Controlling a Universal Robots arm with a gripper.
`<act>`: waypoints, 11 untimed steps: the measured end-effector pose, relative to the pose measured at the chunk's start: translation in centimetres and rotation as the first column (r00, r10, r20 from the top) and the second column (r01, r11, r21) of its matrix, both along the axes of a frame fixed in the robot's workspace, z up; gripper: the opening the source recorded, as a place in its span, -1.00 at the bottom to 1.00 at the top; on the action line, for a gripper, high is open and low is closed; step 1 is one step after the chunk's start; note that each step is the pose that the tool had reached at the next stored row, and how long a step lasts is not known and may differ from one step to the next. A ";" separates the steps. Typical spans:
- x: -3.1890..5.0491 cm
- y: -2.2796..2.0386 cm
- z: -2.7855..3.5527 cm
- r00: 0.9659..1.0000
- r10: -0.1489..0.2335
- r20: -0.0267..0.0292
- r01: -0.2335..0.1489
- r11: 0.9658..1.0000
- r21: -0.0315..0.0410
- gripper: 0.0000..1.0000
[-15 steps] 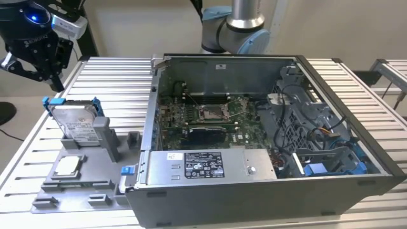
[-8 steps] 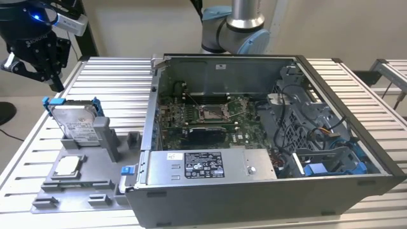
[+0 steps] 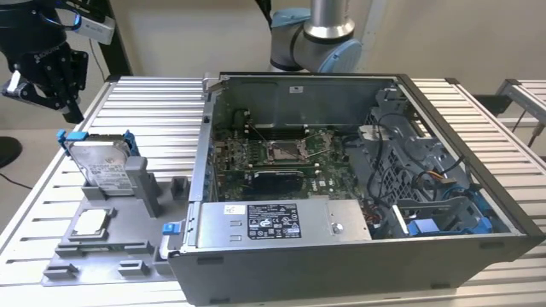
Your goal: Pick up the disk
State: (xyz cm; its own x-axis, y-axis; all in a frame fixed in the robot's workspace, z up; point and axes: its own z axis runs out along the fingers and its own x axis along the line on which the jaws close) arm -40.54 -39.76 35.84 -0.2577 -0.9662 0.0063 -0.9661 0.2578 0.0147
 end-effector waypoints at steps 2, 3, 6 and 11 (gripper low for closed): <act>-0.07 0.00 0.00 1.000 0.027 0.001 -0.027 1.000 0.000 -1.00; -0.11 0.00 -0.01 0.999 0.041 0.001 -0.041 0.999 0.000 -1.00; -0.21 -0.06 0.00 0.998 0.068 0.003 -0.068 0.998 0.000 -1.00; -0.56 -0.43 -0.02 0.995 0.096 0.011 -0.096 0.995 0.003 -1.00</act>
